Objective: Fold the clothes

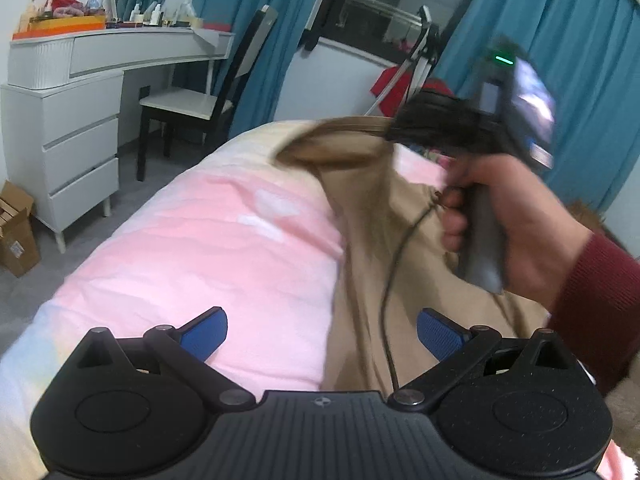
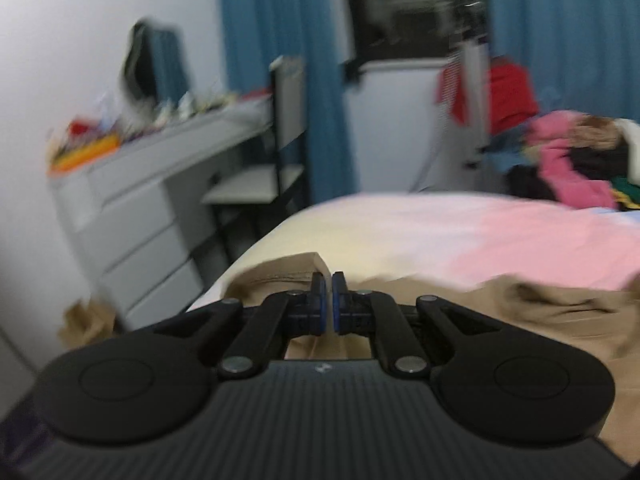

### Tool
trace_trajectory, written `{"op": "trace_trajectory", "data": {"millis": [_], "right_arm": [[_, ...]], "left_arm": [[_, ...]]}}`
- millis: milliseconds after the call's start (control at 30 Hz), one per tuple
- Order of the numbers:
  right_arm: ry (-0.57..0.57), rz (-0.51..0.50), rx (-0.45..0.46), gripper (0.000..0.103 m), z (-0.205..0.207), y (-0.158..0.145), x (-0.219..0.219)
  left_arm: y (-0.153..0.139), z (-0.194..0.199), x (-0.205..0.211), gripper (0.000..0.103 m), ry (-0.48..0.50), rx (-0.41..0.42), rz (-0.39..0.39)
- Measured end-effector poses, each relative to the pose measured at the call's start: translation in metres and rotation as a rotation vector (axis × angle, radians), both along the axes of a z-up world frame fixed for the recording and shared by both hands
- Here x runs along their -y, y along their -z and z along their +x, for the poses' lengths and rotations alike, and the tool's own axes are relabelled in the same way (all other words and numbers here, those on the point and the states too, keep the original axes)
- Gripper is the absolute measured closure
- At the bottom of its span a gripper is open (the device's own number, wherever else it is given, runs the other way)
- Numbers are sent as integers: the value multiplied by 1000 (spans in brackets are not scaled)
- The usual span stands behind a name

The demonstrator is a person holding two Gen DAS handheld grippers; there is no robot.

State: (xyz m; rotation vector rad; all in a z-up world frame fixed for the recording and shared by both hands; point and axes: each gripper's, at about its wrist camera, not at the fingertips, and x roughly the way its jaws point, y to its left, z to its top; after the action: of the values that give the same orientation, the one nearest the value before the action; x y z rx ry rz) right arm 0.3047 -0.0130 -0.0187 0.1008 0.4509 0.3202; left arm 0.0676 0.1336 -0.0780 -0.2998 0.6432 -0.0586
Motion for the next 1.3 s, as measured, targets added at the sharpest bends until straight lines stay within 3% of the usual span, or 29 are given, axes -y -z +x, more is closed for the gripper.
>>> {"op": "trace_trajectory", "data": {"millis": [100,200,367,467,600,633,667,700,767,800,900,1067,1200,1233,1267,1300], "right_arm": [[112,65,28,97,-14,-10,54],[247,111,3,97,-28,2,109],[421,166,-151,97,-42,56,186],[424,174,-234,96,-49,85,207],[354,145,-214,94,-65,82,208],[334,113,-193,89,-68,77,204],[315,81,-171,75,-71,73,200],[288,53,-134,49,-73,67,193],[222,5,-52,24,-77,55,180],[180,-16,-10,21,-80,51,171],[57,-60,0,22,-73,48,143],[-73,-165,-97,21,-40,65,94],[-72,-246,-116,23,-30,76,73],[-47,-244,-91,29,-32,74,74],[-21,-242,-65,54,-34,71,75],[7,-238,-54,67,-35,68,77]], "left_arm": [[-3,-4,5,1,8,16,-6],[-3,-2,13,1,24,20,14],[0,3,28,1,67,29,45],[1,6,34,1,85,38,66],[2,8,40,1,98,29,86],[2,7,40,1,101,30,85],[2,5,41,1,105,32,84],[1,4,42,1,108,34,83],[1,3,44,1,115,37,81],[1,2,45,1,117,37,82],[3,4,44,1,110,31,83],[6,6,40,1,97,18,75],[6,8,41,1,103,12,75],[6,8,40,1,105,10,74],[6,8,40,1,106,8,69],[6,8,39,1,107,7,63]]}}
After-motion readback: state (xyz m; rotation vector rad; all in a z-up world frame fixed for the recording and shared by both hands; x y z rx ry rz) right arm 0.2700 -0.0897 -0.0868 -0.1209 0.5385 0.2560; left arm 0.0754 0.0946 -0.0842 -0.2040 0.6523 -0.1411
